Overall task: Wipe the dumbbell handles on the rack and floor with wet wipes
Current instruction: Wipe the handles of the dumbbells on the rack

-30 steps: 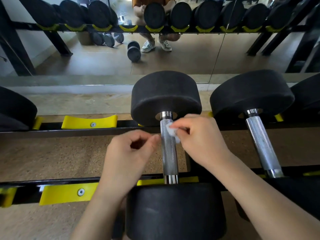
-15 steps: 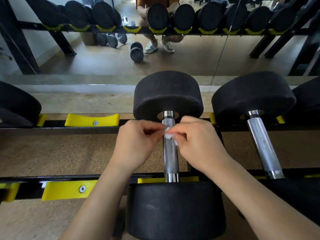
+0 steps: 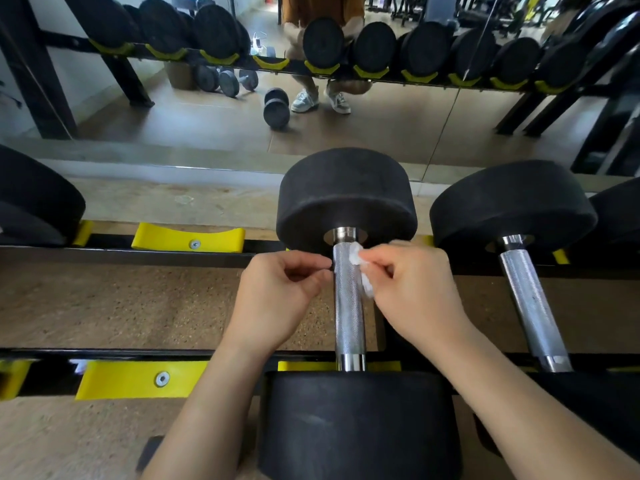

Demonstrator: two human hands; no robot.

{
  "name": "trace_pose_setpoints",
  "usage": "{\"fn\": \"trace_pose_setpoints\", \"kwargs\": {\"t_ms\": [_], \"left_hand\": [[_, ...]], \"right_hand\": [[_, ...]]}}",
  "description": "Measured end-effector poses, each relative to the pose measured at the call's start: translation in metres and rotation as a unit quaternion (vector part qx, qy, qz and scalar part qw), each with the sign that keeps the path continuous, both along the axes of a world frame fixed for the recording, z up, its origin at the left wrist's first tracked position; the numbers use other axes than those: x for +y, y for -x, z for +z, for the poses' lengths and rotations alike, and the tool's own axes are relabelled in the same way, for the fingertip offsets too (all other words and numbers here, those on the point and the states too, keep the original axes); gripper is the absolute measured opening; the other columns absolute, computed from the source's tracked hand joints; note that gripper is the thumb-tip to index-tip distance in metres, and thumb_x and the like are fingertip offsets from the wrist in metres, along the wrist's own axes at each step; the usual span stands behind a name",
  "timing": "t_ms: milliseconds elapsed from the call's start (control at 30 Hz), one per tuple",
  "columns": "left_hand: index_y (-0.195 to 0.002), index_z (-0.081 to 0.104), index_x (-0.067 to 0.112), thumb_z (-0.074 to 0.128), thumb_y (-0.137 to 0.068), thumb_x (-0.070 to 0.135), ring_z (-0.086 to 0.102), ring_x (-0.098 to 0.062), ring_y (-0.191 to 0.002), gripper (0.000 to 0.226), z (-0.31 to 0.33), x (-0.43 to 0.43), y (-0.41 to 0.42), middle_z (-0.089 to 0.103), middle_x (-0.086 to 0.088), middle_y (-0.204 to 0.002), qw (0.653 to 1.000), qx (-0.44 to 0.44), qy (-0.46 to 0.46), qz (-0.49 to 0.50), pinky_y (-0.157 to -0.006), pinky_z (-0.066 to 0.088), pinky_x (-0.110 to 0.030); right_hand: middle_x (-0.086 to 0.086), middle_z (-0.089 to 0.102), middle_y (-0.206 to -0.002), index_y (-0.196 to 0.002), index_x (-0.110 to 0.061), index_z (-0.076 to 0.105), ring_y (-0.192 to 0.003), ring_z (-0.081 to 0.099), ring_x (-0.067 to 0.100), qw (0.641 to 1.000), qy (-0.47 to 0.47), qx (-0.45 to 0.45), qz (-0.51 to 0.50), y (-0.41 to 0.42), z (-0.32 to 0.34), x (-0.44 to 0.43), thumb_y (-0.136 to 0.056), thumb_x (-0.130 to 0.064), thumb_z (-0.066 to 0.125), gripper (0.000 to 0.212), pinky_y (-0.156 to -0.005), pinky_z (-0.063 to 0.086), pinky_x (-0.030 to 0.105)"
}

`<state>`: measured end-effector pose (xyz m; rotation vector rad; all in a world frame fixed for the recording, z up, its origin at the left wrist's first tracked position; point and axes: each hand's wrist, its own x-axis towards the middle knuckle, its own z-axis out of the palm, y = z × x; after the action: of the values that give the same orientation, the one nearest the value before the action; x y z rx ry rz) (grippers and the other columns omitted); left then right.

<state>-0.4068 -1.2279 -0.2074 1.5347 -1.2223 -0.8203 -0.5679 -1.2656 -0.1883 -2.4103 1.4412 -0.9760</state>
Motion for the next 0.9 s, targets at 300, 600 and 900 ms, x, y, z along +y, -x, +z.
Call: {"fn": "trace_pose_setpoints", "kwargs": {"t_ms": [300,600,900], "left_hand": [[-0.083,0.076,0.026,0.071,-0.085,0.013,0.065,-0.003,-0.071,0.014,-0.003,0.003,-0.005,0.071,0.013,-0.071,1.000,-0.003,0.015,0.010,-0.076,0.057,-0.031],[-0.095,0.072,0.026,0.071,-0.083,0.003,0.066,-0.009,-0.074,0.026,-0.001,0.006,-0.007,0.072,0.002,-0.077,0.998,0.047,0.025,-0.031,-0.075,0.056,-0.026],[-0.103,0.071,0.032,0.081,-0.075,0.017,0.064,-0.005,-0.081,0.033,0.008,0.001,-0.002,0.068,0.010,-0.094,0.987,-0.120,0.097,-0.048,-0.078,0.052,-0.018]], "right_hand": [[-0.001,0.063,-0.092,-0.092,-0.015,0.077,-0.082,0.059,0.018,0.984,0.040,0.127,0.119,-0.011,0.009,-0.002,-0.080,-0.004,0.068,0.019,-0.065,0.053,0.032],[-0.004,0.062,-0.089,-0.086,-0.017,0.077,-0.075,0.062,0.017,0.975,0.031,0.140,0.172,0.001,0.005,0.004,-0.076,-0.009,0.063,0.019,-0.060,0.053,0.034],[-0.008,0.063,-0.085,-0.086,-0.019,0.076,-0.077,0.059,0.005,0.996,-0.043,-0.004,0.084,0.002,0.006,-0.004,-0.083,-0.010,0.070,0.011,-0.070,0.050,0.025]]}}
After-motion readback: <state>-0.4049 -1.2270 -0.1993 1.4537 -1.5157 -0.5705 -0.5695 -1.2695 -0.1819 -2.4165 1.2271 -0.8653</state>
